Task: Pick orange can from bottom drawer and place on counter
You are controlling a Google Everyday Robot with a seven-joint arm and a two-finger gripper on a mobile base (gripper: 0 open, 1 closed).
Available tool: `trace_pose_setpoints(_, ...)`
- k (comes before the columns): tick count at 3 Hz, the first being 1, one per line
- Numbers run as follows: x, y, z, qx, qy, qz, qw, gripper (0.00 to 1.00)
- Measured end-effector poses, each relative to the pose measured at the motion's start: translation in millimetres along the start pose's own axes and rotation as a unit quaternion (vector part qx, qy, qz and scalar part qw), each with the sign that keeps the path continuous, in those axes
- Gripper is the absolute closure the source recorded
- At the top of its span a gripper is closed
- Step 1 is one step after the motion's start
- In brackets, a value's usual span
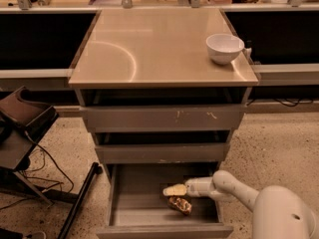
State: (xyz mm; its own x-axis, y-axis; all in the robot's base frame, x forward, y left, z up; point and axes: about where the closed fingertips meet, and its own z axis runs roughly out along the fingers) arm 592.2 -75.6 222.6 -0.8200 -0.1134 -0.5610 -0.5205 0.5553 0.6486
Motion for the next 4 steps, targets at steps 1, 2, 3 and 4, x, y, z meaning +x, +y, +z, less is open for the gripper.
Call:
trace_pose_setpoints(1, -4, -19, 0, 0.012, -0.014, 0.006, 0.9998, 0.0)
trace_pose_setpoints(2, -5, -18, 0, 0.011, -0.014, 0.006, 0.9998, 0.0)
trace_pose_setpoints(3, -4, -24, 1, 0.033, -0.016, 0.001, 0.9993, 0.0)
trace_pose_setpoints(4, -17, -15, -4, 0.094, 0.01, -0.071, 0.993, 0.0)
